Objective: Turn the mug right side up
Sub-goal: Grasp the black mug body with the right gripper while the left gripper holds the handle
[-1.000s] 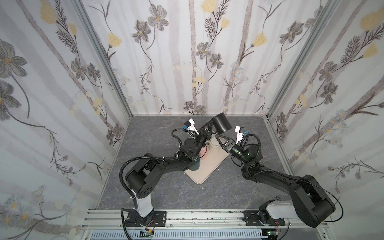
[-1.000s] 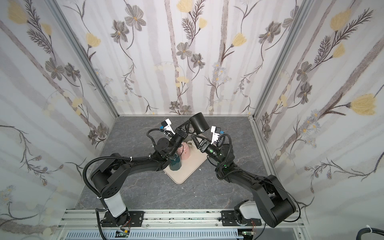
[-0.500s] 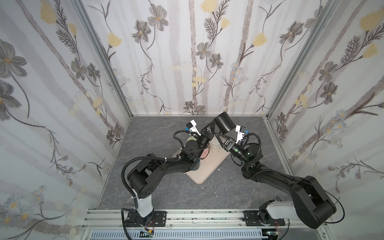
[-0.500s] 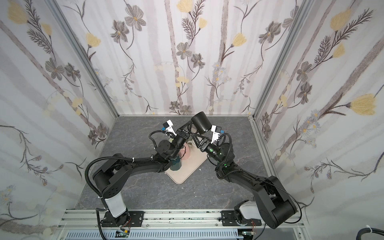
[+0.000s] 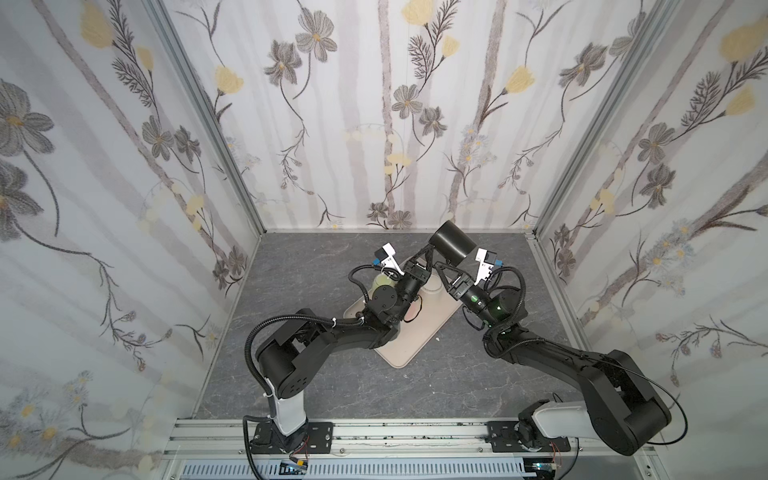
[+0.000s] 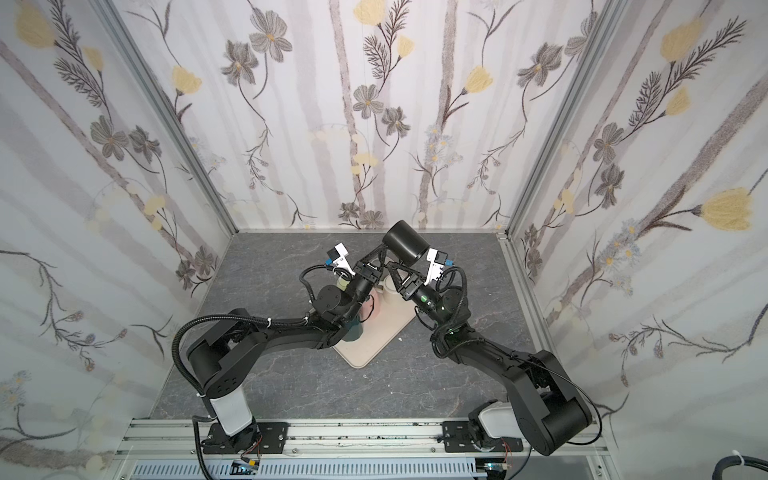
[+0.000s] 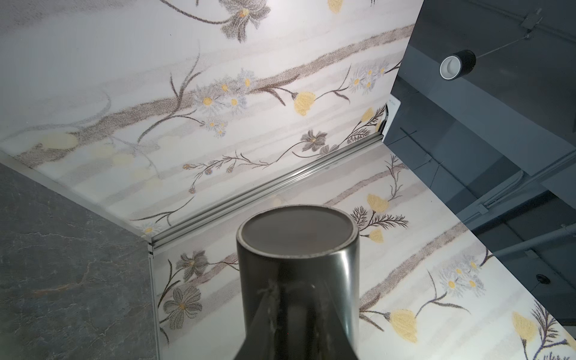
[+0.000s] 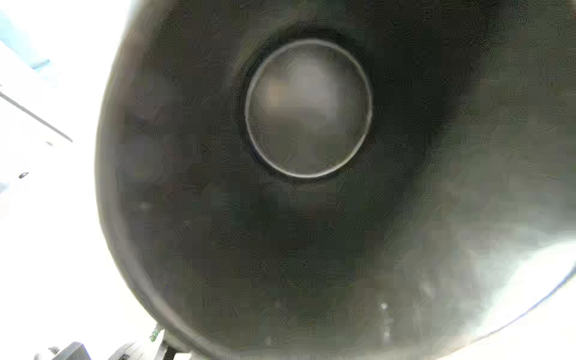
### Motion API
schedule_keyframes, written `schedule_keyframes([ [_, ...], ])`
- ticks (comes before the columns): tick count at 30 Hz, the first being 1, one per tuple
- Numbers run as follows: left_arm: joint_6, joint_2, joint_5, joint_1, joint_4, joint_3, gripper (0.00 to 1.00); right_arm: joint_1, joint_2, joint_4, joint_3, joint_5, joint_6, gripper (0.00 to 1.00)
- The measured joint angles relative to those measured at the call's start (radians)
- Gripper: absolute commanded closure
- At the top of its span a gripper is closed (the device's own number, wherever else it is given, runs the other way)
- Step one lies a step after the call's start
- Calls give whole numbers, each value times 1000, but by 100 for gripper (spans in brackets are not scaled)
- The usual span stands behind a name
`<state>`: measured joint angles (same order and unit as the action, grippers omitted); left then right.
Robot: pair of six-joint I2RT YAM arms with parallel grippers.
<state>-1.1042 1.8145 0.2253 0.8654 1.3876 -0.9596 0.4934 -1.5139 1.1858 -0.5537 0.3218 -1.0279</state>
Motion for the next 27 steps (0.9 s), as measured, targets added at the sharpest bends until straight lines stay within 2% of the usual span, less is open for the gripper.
schedule_keyframes([
  [3,-7,4,2,0,2,6,100,0,-12,-2,-9,-10,0,57],
  [9,-15,4,5,2,7,19,100,0,-20,-1,-24,-14,10,67],
  [13,-26,7,6,2,12,26,100,0,-21,-5,-33,-14,17,81],
  [17,-40,15,-2,2,23,29,100,0,-21,6,-39,-10,-16,86],
  [19,-41,18,-4,1,24,28,100,0,-21,3,-40,-10,-18,97],
  [20,-42,19,-4,0,24,27,100,0,-21,-2,-41,-11,-18,100],
  [27,-47,34,-29,-11,18,2,100,0,-14,-35,-55,-34,-9,100],
])
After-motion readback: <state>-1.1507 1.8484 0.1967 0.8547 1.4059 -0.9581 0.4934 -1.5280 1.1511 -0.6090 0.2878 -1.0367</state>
